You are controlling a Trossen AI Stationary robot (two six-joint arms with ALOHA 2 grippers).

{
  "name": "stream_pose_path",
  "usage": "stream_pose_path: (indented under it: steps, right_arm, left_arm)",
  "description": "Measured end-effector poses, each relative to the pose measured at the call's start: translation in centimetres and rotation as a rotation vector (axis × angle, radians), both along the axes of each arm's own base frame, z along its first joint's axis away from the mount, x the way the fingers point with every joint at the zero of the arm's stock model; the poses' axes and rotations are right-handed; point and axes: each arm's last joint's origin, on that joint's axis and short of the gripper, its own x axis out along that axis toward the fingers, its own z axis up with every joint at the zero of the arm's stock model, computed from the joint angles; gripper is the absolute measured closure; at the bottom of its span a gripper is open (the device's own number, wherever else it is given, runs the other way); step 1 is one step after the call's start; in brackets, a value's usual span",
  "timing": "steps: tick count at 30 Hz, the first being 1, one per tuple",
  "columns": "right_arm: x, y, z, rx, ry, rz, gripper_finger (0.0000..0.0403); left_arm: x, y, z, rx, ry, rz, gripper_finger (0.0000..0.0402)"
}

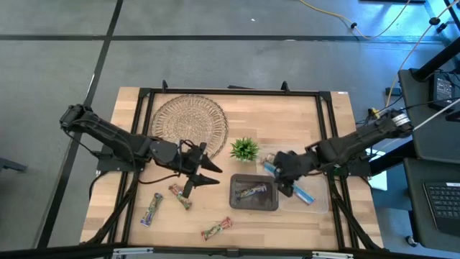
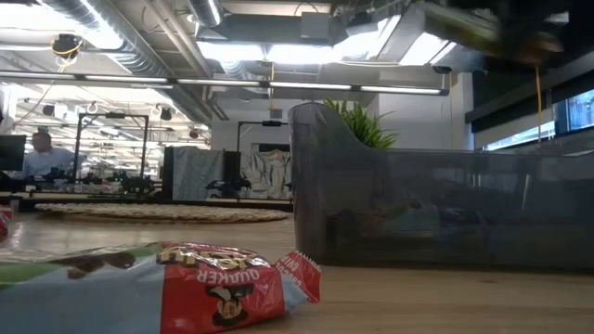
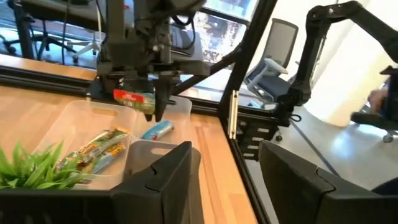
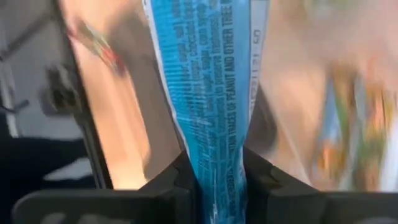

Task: Pick and place Granola Bars by type
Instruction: Put the red granola bar into the bottom transparent bin

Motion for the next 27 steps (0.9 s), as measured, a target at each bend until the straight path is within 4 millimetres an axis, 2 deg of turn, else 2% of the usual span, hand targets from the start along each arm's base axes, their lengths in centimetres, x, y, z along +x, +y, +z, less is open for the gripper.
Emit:
stream_pose_path:
  steps: [2,8,15,20,27]
  right_arm:
    - [-0.9,0.9,-0.3,0.036,0.078,-0.014,0.0331]
    - [-2.8,3.8,-0.5,0.101,0.156,-0.042,0.0331]
    - [-5.6,5.1,-2.3,-0.044,0.381,-0.155,0.0331]
    - [-6.1,6.0,-3.2,-0.091,0.434,-0.162,0.0331]
    - [-5.5,6.9,-4.8,-0.150,0.483,-0.162,0.0331]
  left_arm:
    - [0.0,0.0,0.0,-0.002,0.002,-0.001,0.0220]
    - [0.0,0.0,0.0,-0.001,0.001,0.001,0.0217]
    - [-0.2,0.1,-1.0,0.019,0.104,0.033,0.0217]
    - [-0.7,0.6,-2.6,0.036,0.277,0.132,0.0217]
    - [-2.1,0.4,-4.5,0.057,0.498,0.169,0.0225]
